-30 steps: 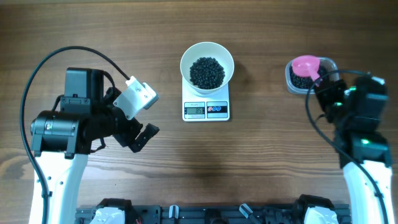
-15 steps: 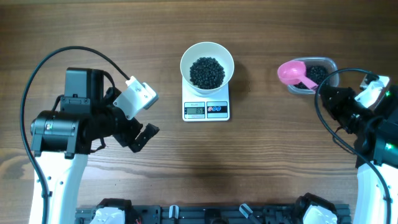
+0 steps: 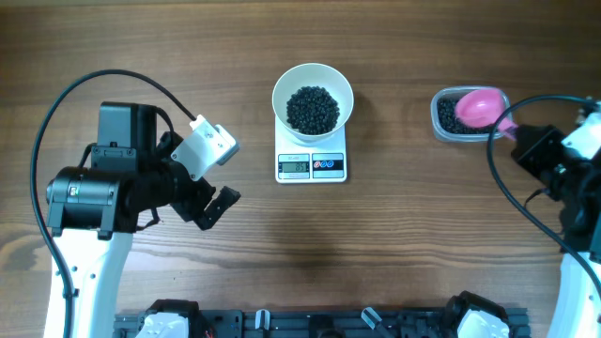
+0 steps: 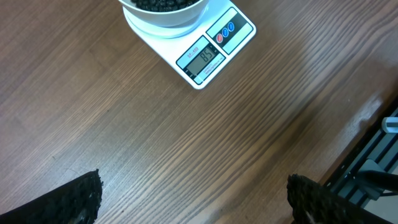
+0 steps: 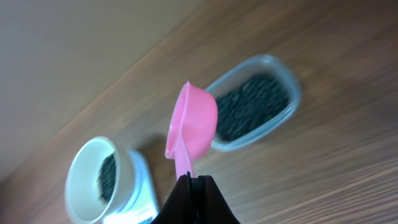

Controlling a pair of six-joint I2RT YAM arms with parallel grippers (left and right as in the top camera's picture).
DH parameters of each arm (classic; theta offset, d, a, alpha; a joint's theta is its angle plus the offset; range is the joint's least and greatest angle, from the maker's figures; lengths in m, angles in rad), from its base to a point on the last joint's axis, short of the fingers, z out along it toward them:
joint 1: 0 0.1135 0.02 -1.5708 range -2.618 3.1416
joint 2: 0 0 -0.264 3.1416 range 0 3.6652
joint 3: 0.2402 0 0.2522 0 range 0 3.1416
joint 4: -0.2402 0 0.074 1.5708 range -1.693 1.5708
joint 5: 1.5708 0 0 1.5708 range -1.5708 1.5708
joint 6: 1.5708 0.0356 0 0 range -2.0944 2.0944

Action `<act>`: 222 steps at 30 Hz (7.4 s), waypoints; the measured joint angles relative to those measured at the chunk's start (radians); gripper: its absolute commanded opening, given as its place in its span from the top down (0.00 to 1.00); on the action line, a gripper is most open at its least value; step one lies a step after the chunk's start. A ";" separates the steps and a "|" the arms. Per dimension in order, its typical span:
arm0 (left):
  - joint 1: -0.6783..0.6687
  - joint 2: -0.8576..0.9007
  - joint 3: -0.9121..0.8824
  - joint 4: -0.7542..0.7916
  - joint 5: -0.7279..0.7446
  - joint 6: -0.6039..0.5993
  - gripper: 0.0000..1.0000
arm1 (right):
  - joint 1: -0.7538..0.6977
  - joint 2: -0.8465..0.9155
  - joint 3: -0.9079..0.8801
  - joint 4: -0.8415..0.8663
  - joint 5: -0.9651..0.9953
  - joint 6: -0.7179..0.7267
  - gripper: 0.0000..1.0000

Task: Scoop item into bowl and weigh 150g on scale
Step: 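Dip the scoop into the black beans in the tub with the right gripper, then lift the filled scoop and carry it left over the white bowl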

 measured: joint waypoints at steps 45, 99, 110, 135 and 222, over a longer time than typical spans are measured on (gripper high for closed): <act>0.000 0.000 0.000 0.000 0.000 0.000 0.00 | 0.416 0.489 0.040 0.199 0.702 -0.436 0.95; 0.000 0.000 0.000 0.000 0.000 0.000 0.00 | 0.349 0.549 0.066 0.095 0.323 -0.315 0.96; 0.000 0.000 0.000 0.000 0.000 0.000 0.00 | 0.262 0.549 0.067 0.069 0.190 -0.249 0.96; 0.000 0.000 0.000 0.000 0.000 0.000 0.00 | 0.190 0.511 0.070 -0.006 0.129 -0.108 0.96; 0.000 0.000 0.000 0.000 0.000 0.000 0.00 | -0.233 0.515 -0.008 0.053 -0.656 -0.229 0.95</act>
